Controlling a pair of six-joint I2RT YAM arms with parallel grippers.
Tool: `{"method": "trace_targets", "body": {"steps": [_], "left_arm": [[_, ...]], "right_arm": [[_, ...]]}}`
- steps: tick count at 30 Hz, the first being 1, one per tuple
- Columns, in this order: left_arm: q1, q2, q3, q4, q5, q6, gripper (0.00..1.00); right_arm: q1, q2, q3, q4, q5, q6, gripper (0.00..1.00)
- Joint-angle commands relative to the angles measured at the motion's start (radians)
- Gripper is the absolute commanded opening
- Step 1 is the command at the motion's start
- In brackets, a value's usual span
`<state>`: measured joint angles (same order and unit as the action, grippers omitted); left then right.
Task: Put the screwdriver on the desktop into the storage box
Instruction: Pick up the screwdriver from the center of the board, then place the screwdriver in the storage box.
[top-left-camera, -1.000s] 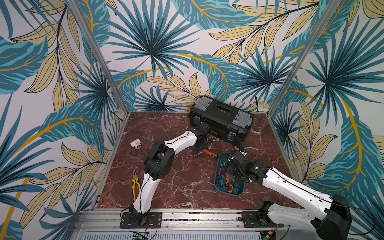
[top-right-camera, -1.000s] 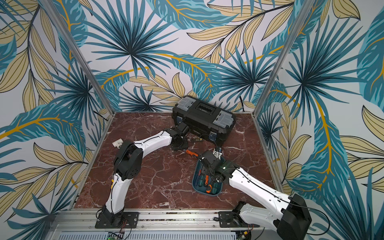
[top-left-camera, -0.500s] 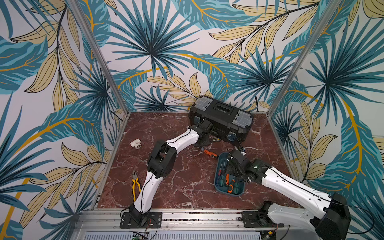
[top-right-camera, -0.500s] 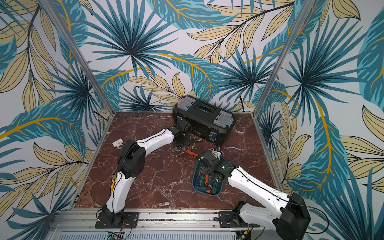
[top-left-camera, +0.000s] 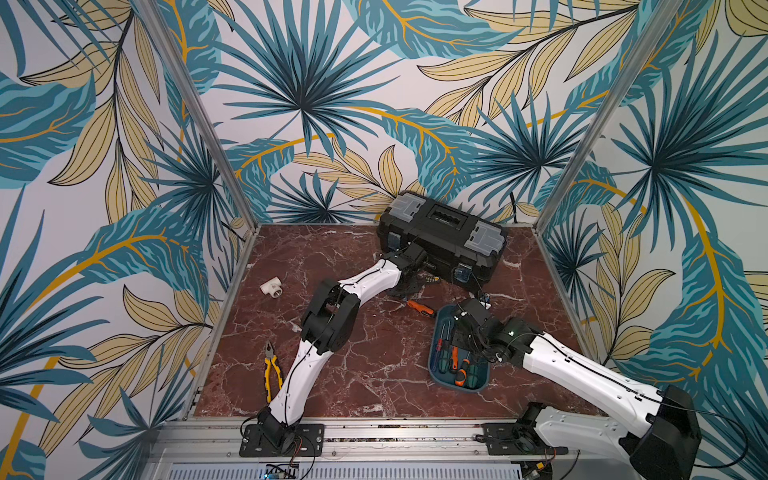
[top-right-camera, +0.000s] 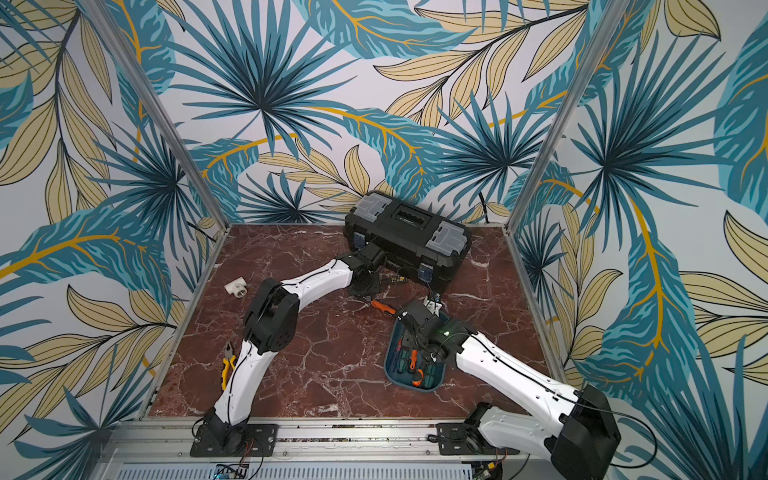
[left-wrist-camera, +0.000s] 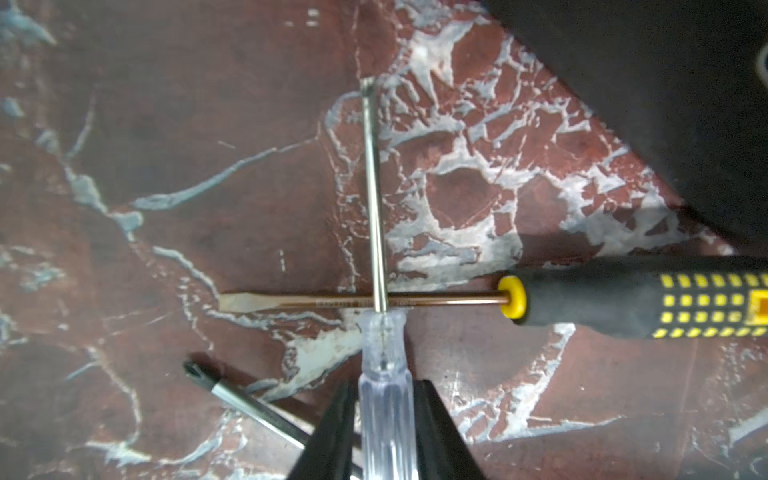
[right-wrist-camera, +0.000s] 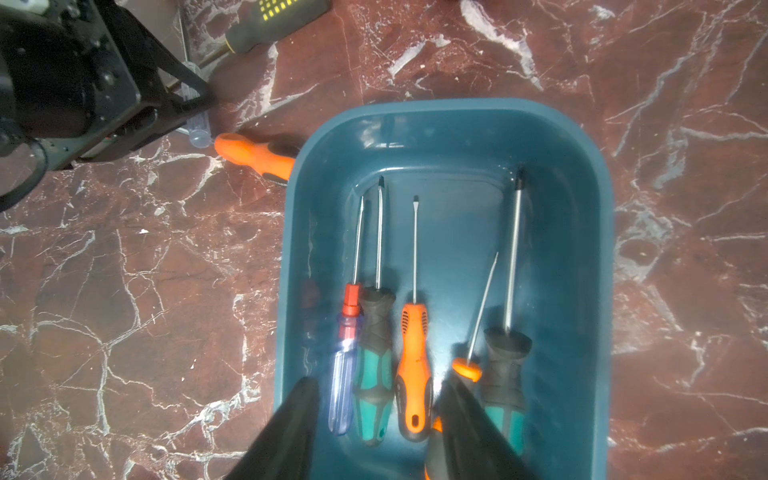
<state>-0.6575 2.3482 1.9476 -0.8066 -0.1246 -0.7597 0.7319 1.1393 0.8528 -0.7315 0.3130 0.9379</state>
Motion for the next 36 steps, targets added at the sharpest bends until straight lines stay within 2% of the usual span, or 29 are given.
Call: {"method": "trace_targets", "body": {"steps": [1,5,8,14,17,21,24,27,31,36], "left_arm": [[0.007,0.011,0.042,-0.027,-0.027,-0.005,0.22],[0.005,-0.041,0.023,-0.006,-0.053,-0.001,0.17],[0.000,-0.137,-0.033,0.034,-0.078,0.006,0.15],[-0.035,-0.404,-0.273,0.112,-0.067,0.007,0.12],[-0.089,-0.529,-0.382,0.112,-0.029,0.001,0.12],[-0.235,-0.625,-0.432,0.057,-0.047,0.038,0.12],[-0.348,-0.634,-0.437,0.034,-0.048,0.014,0.12],[-0.437,-0.579,-0.402,0.009,-0.035,-0.019,0.12],[-0.483,-0.511,-0.348,-0.059,-0.025,-0.030,0.12],[-0.498,-0.436,-0.322,-0.104,0.044,-0.020,0.12]], "right_arm": [[-0.005,0.004,0.014,-0.017,-0.004,-0.009,0.52],[-0.005,0.003,0.013,-0.016,-0.006,-0.005,0.52],[-0.005,0.001,0.014,-0.016,-0.005,-0.001,0.52],[-0.014,-0.036,0.010,-0.026,0.035,0.013,0.52],[-0.017,-0.097,0.007,-0.036,0.109,0.025,0.51],[-0.020,-0.193,0.006,-0.048,0.235,0.019,0.51],[-0.024,-0.232,0.011,-0.055,0.302,-0.005,0.51],[-0.029,-0.236,0.013,-0.066,0.341,0.003,0.51],[-0.029,-0.253,0.015,-0.073,0.355,0.035,0.51],[-0.029,-0.262,-0.006,-0.092,0.321,0.044,0.51]]}}
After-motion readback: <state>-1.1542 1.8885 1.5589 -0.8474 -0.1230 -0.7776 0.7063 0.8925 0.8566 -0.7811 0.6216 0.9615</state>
